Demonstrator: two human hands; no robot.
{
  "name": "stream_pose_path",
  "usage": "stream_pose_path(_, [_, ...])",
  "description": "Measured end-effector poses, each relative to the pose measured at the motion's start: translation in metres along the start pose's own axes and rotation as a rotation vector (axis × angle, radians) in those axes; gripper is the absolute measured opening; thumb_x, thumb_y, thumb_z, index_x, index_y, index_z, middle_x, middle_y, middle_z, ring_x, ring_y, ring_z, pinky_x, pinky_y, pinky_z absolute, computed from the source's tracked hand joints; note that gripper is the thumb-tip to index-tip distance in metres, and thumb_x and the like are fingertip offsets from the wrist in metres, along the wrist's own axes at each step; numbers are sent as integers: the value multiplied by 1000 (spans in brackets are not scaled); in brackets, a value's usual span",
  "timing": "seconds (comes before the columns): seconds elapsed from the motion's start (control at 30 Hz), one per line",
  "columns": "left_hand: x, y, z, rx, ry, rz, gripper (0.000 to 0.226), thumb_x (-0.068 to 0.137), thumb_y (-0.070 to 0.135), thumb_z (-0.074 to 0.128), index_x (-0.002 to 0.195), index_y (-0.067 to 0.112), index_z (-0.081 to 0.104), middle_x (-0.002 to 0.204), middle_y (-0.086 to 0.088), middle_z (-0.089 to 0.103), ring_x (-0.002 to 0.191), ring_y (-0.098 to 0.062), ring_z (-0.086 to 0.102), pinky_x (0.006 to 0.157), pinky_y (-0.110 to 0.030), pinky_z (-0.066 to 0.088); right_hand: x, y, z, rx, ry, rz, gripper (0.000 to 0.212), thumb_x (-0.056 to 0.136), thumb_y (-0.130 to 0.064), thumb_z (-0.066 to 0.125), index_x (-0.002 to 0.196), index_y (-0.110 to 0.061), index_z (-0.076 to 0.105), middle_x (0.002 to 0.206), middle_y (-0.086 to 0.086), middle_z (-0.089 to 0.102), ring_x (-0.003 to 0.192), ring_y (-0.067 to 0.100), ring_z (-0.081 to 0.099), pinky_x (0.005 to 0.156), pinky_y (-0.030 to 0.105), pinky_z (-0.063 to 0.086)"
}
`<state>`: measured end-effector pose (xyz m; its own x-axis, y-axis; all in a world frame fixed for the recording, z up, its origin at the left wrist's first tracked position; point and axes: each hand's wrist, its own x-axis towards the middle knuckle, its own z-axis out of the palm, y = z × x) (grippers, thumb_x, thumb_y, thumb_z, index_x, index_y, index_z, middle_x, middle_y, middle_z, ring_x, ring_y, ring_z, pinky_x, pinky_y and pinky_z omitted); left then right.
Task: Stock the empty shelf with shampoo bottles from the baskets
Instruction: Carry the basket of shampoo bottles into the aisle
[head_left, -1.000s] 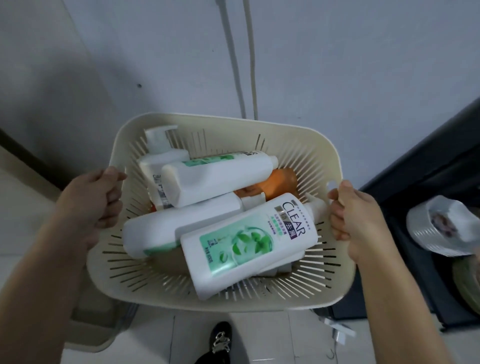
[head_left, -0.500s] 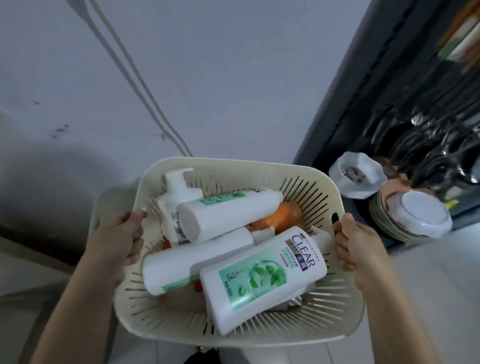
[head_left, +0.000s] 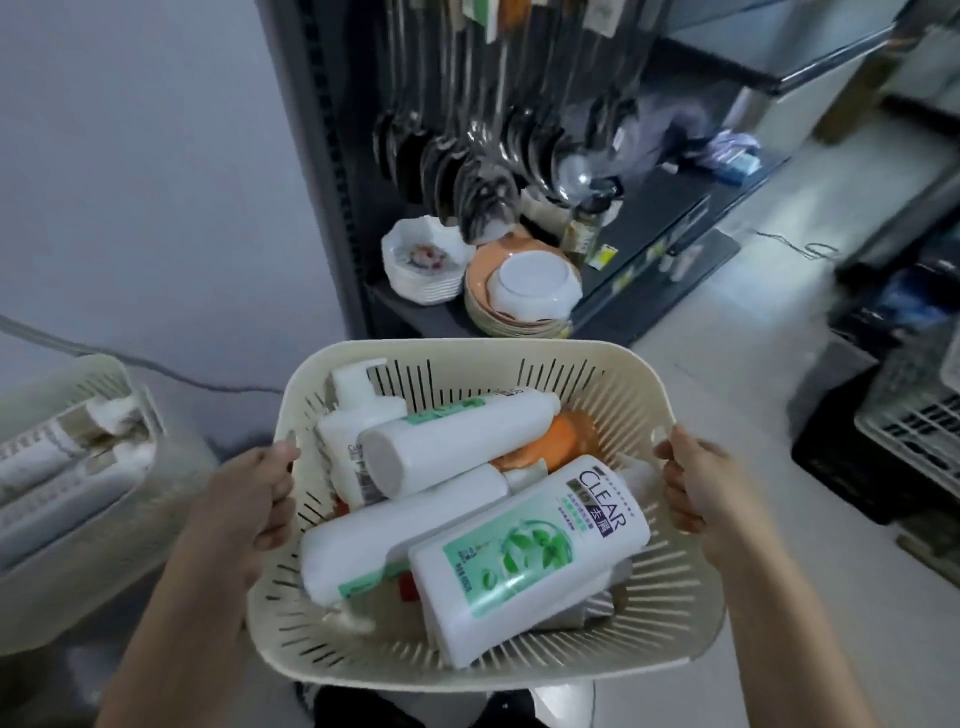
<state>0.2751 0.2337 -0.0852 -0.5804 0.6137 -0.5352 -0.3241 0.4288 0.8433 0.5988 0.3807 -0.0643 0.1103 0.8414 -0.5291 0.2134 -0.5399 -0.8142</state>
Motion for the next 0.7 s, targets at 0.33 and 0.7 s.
stream_pose_path(0.33, [1, 14, 194, 177, -250, -10, 20, 102, 22, 40, 90, 12, 53, 60, 2, 26, 31, -3, 21, 30, -13, 14, 40, 28, -164, 206, 270, 84, 39, 105, -34, 39, 75, -12, 50, 30, -9, 29, 22, 2, 21, 29, 9, 18])
stream_pose_path(0.7, [51, 43, 415, 318, -448, -11, 22, 102, 27, 42, 90, 13, 53, 55, 4, 29, 29, -2, 22, 30, -10, 13, 136, 20, -272, 394, 456, 163, 38, 106, -32, 36, 76, -12, 46, 33, -8, 25, 23, 3, 16, 32, 7, 15])
